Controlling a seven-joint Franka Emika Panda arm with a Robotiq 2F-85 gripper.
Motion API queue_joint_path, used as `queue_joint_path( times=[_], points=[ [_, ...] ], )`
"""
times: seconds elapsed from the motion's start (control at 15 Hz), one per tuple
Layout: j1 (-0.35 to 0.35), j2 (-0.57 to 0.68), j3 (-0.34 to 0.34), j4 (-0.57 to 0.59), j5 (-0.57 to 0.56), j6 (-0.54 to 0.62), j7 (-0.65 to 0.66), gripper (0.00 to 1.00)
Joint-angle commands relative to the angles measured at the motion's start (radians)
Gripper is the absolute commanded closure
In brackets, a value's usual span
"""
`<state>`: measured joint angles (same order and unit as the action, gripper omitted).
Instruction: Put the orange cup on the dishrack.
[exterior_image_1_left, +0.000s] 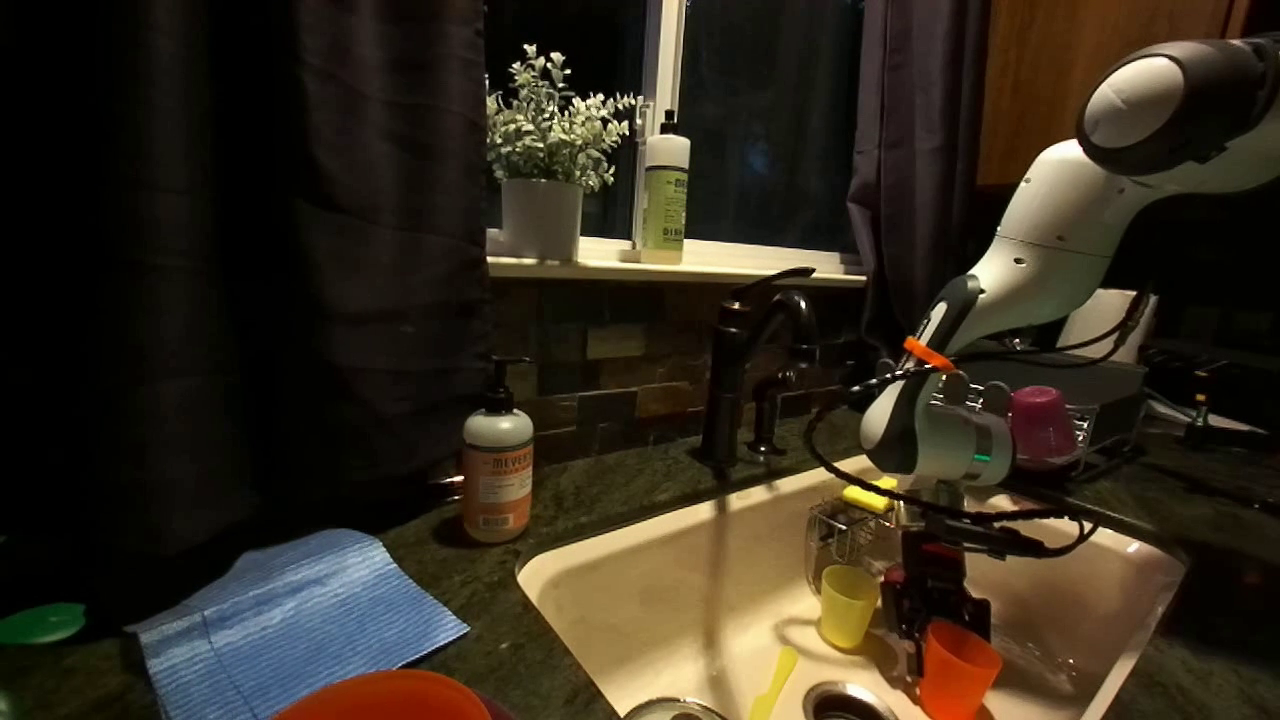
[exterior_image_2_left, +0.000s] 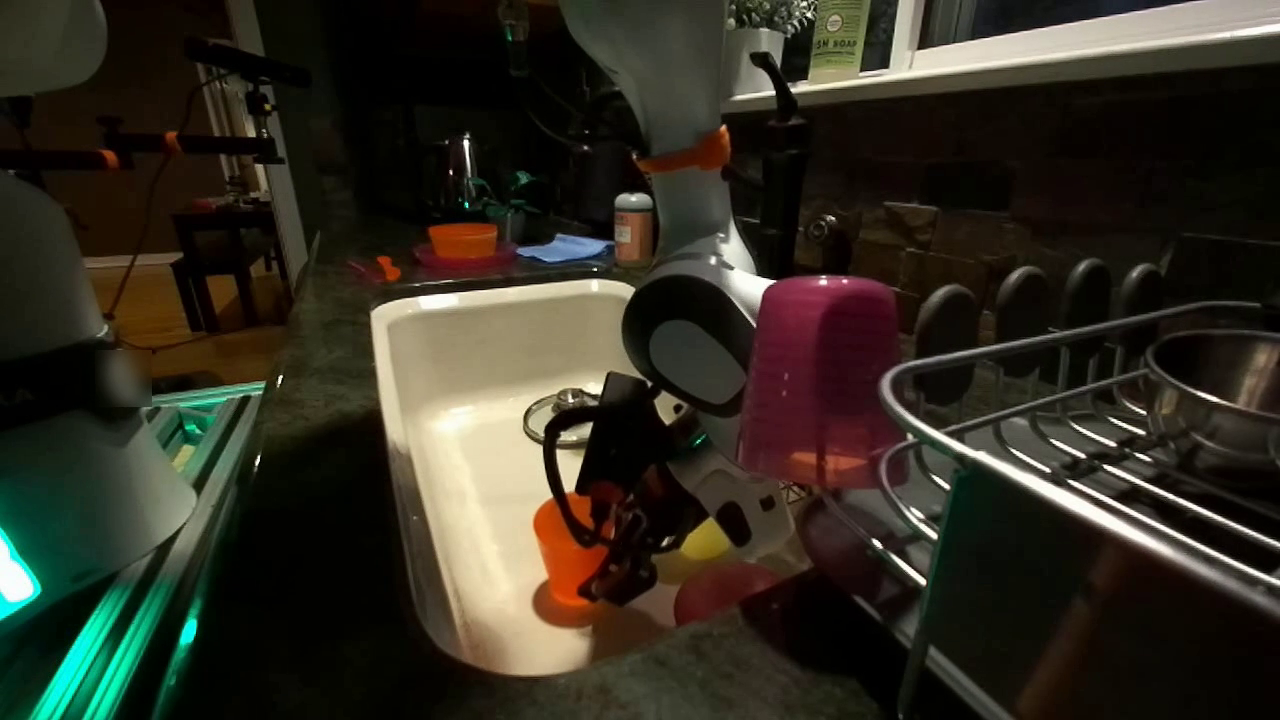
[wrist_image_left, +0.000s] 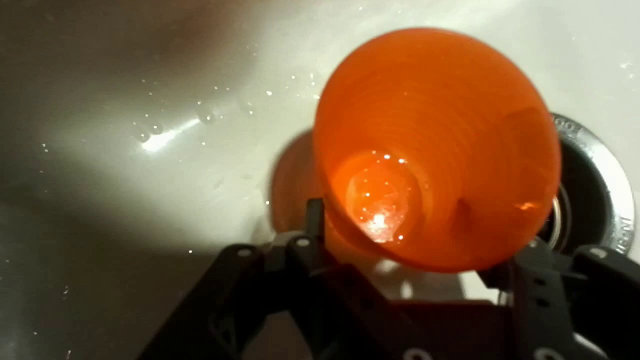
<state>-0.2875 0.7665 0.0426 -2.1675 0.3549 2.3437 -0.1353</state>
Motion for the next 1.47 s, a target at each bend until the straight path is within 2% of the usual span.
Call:
queue_joint_path(
  times=[0.0,0.27,0.53,0.93,1.13,1.4],
  points=[
    [0.028,-0.07,-0.012,-0.028,0.015,-0.039,0.055,0.58],
    [0.063,-0.149,-0.018,-0.063,0.025,-0.051,0.133,0.58],
    [0.126,-0.27,-0.03,-0.144,0.014,-0.008,0.216,0.58],
    [0.238,-0.44,-0.086,-0.249,-0.074,0.054,0.366,0.58],
    [0.303,-0.517,-0.144,-0.294,-0.219,0.133,0.512,0.58],
    [0.366,-0.597,-0.208,-0.335,-0.477,0.225,0.705,0.58]
  ],
)
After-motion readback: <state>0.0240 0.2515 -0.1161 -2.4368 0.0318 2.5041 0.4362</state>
